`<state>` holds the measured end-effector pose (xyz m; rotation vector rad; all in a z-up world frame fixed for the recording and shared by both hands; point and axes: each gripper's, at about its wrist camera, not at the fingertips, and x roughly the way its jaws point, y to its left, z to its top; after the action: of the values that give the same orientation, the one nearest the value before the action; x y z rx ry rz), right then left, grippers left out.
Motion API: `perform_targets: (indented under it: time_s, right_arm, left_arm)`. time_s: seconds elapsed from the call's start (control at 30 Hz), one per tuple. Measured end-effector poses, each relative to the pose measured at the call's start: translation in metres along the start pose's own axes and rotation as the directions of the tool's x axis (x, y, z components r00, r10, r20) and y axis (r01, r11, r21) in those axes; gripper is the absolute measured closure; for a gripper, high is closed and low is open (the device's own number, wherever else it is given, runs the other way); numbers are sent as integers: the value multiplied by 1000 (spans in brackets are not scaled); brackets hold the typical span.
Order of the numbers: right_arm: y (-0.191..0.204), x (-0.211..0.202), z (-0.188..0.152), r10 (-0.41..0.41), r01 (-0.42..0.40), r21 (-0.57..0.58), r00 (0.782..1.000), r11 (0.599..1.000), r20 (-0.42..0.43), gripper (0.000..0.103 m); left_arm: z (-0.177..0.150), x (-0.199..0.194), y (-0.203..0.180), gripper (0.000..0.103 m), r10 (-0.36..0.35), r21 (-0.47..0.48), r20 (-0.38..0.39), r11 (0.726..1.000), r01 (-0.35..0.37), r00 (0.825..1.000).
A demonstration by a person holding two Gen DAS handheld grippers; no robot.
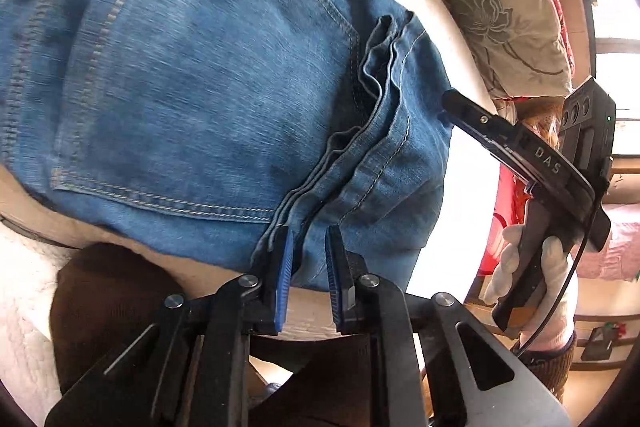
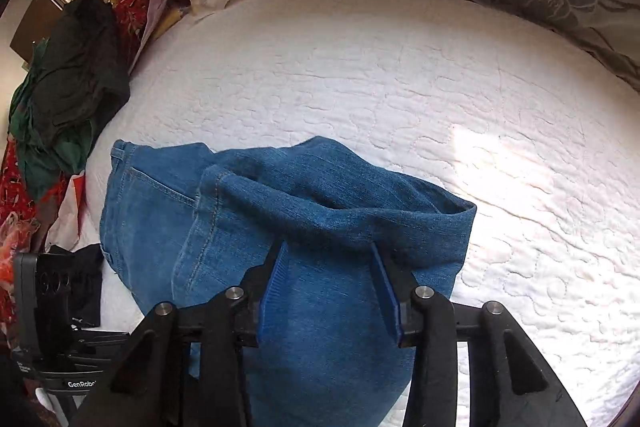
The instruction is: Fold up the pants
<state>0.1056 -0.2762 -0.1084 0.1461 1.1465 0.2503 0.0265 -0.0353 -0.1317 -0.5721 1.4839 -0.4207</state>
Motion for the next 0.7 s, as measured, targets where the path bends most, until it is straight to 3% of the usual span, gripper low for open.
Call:
perform_targets:
  time_s: [0.1,0.2,0.27,0.33,0.4,0.5,0.57,0.7]
  right_arm:
    - [19,-11,5,58,-58,-7,998,998,38,41]
    - [53,-1,11,85,-83,-54,996,995,20,41]
    - [76,10,12,94,-93,-82,996,992,2,41]
    - [98,25,15,113,-115,-96,993,989,-25,41]
    - [118,39,19,116,-121,-109,992,987,-52,41]
    - [148,56,24,110,-121,-144,991,982,-83,41]
    - [166,63,27,103,-119,-176,990,977,-96,41]
    - [206,76,41,70,-99,-290,992,952,-109,40]
  left_arm:
    - [-4,-34,33,89,-15,-45,67,999,18,998]
    - [2,-72,97,84,-58,-196,168,976,91,984]
    - [4,-90,143,62,-64,-318,238,938,140,969]
    - [2,-98,186,51,-89,-425,292,880,212,952]
    - [0,-92,214,51,-142,-485,314,826,287,939]
    - [0,-76,235,50,-209,-527,312,774,352,927]
    - [2,-69,238,50,-247,-526,307,761,380,919]
    - [9,-62,223,50,-272,-495,298,776,392,915]
